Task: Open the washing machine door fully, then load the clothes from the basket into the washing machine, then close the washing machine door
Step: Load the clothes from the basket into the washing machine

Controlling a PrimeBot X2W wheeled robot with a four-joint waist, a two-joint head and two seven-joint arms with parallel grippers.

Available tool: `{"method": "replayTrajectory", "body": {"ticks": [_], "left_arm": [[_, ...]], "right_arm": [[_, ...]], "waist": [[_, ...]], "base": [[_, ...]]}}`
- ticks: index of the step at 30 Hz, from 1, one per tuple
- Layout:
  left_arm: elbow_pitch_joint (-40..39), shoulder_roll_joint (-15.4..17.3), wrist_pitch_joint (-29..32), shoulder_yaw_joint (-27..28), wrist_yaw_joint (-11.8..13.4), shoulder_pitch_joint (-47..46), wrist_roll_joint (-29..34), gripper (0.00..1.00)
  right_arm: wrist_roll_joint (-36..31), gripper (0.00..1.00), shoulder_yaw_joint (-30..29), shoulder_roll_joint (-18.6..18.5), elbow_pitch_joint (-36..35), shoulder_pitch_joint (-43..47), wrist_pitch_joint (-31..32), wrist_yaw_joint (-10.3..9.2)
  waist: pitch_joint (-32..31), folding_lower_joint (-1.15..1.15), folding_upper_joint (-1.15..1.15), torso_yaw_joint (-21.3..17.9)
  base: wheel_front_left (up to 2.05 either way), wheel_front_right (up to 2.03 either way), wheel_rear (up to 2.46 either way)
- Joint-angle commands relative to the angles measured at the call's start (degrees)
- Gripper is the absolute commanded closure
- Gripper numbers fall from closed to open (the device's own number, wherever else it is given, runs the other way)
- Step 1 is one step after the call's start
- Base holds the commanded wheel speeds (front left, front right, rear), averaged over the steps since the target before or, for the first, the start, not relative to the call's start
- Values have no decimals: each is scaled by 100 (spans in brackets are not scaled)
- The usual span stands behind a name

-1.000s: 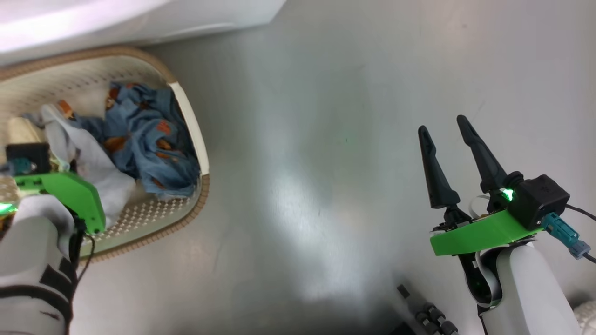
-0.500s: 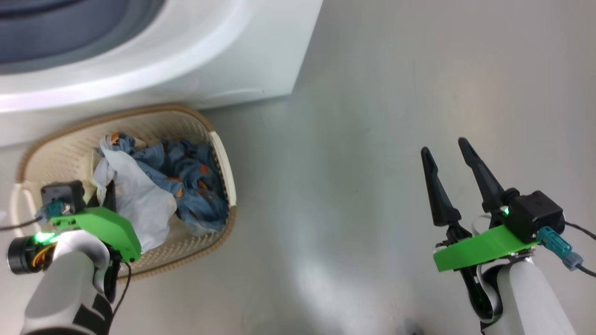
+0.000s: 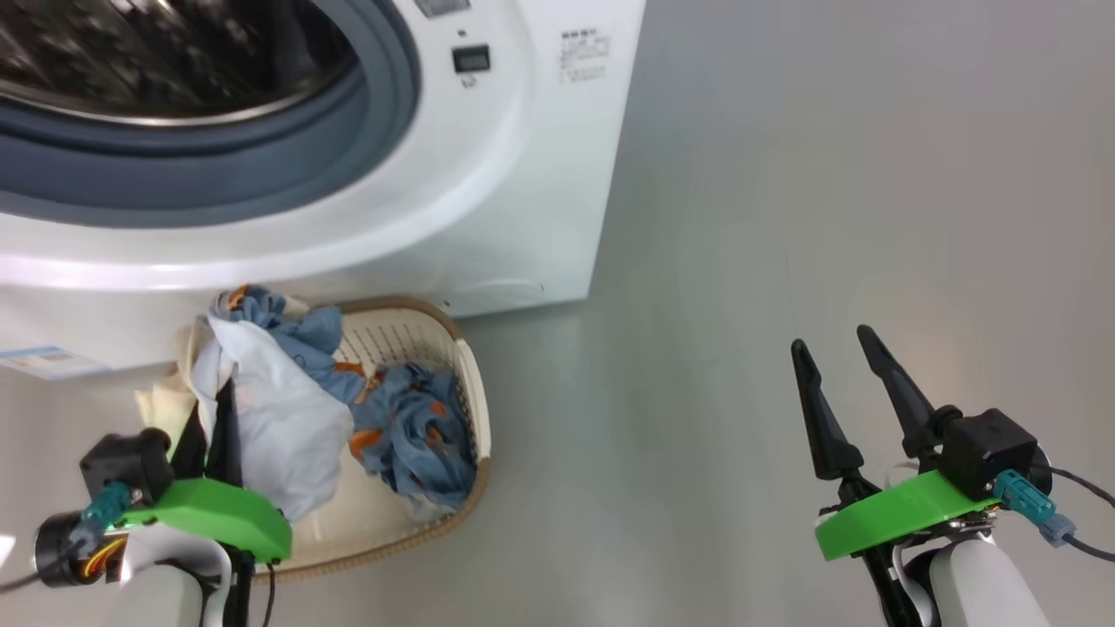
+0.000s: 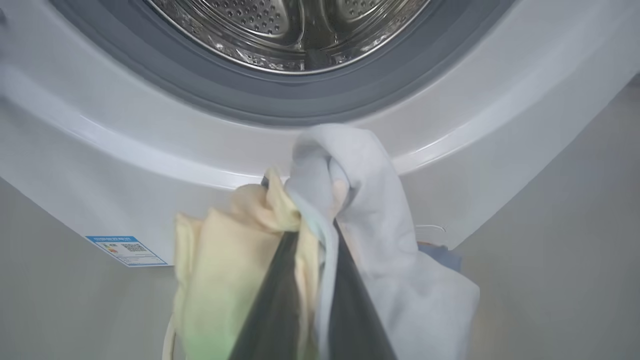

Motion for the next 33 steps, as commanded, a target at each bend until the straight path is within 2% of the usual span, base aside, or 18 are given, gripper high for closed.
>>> {"method": "replayTrajectory", "body": {"ticks": [1,14,24,33], "left_arm": [[-290,119,-77,222,54,118,93,100],[-1865,68,-77,390,146,795,451,100],[-2463,82,-77,676,212,1589,587,100],[-2876,-136,-77,867,227,2149,708,100]], "right_arm": [[-41,0,142,-3,-111,85,-27,9],[-32,0,221,-61,64,312,-27,9],[-183,0,219,-98,-2,420,-27,9],[-258,0,136,-97,-168,517,-27,9]], "waist": [[-452,0,0,230],[-1170,0,0,318],[-1556,0,0,134],[-1671,0,0,111]], "base": [[0,0,0],[0,0,0],[0,0,0],[0,0,0]]}}
